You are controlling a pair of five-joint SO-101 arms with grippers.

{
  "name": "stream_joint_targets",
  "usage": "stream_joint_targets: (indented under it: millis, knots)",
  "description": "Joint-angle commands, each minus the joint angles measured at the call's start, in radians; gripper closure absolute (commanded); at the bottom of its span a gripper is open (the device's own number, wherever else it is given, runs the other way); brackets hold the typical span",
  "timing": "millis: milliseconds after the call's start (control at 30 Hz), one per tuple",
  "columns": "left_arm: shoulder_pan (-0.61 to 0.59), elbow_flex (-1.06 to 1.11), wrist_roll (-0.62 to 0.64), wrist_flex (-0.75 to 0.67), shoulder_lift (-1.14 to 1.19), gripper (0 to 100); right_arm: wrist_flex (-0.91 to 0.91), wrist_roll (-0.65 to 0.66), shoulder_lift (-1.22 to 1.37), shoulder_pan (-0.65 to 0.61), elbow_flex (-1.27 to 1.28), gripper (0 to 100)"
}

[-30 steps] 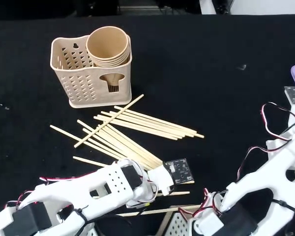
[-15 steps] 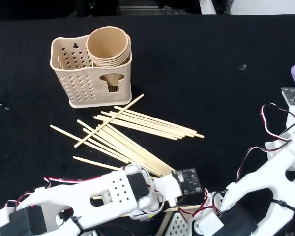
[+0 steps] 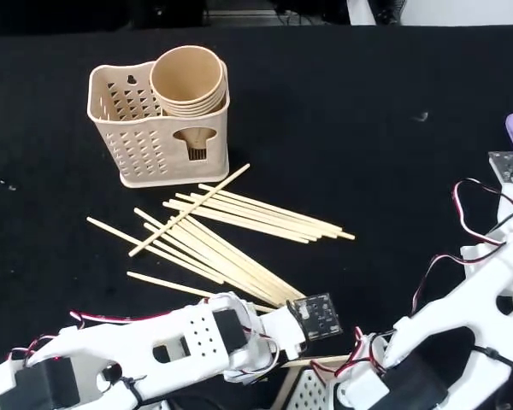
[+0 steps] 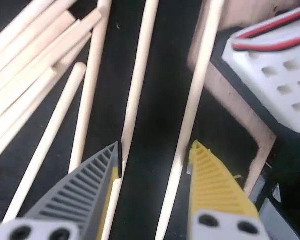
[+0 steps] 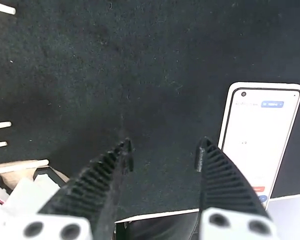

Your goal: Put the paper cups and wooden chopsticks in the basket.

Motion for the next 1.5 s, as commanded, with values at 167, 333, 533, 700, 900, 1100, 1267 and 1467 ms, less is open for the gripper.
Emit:
stream_joint_targets:
  millis: [167, 333, 533, 700, 900, 1100, 1267, 1467]
  knots:
    - [-0.082, 0.004, -0.029, -0.012, 0.000, 78, 0.006, 0.012, -0.025, 0.015, -0.007, 78.3]
    - [-0.081, 0.022, -0.040, -0.008, 0.000, 80, 0.006, 0.012, -0.025, 0.015, -0.007, 78.3]
    - [-0.067, 0.028, -0.041, -0.003, -0.002, 92, 0.006, 0.012, -0.025, 0.015, -0.007, 78.3]
    - [0.010, 0.030, -0.035, 0.025, -0.011, 92, 0.005, 0.012, -0.025, 0.015, -0.008, 78.3]
    - [-0.005, -0.012, -0.043, 0.114, -0.012, 97, 0.005, 0.012, -0.025, 0.015, -0.007, 78.3]
    - [-0.104, -0.071, -0.112, 0.236, -0.012, 97, 0.006, 0.012, -0.025, 0.015, -0.010, 78.3]
    - [-0.154, -0.077, -0.138, 0.216, -0.012, 97, 0.006, 0.012, -0.025, 0.015, -0.007, 78.3]
    - [-0.173, -0.082, -0.158, 0.161, -0.012, 97, 0.006, 0.012, -0.025, 0.015, -0.007, 78.3]
